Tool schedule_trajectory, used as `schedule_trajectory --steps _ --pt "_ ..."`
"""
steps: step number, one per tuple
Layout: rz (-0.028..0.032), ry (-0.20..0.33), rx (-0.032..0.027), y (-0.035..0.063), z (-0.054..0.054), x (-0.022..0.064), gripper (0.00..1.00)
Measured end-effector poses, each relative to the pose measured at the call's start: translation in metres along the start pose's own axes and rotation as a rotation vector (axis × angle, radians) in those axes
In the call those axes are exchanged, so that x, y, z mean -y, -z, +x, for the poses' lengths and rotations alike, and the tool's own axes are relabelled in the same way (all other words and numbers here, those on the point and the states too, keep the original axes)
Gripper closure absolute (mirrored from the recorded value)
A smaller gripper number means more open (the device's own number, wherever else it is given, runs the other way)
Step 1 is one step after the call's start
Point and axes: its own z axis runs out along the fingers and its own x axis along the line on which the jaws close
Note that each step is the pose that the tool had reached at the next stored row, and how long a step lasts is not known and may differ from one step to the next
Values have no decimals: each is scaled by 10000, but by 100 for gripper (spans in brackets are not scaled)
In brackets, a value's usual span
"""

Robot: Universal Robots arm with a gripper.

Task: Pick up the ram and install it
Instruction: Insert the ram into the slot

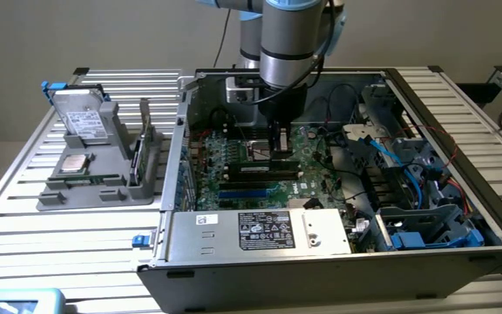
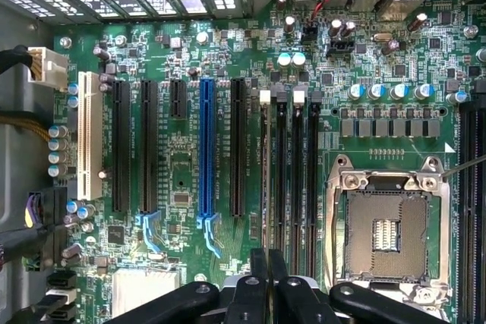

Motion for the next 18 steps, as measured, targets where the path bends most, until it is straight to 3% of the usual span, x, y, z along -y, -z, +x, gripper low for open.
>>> schedule_trajectory --steps 8,18 --pt "45 0 -21 -11 -2 -11 87" --pt "50 -1 -62 -25 -23 -17 87"
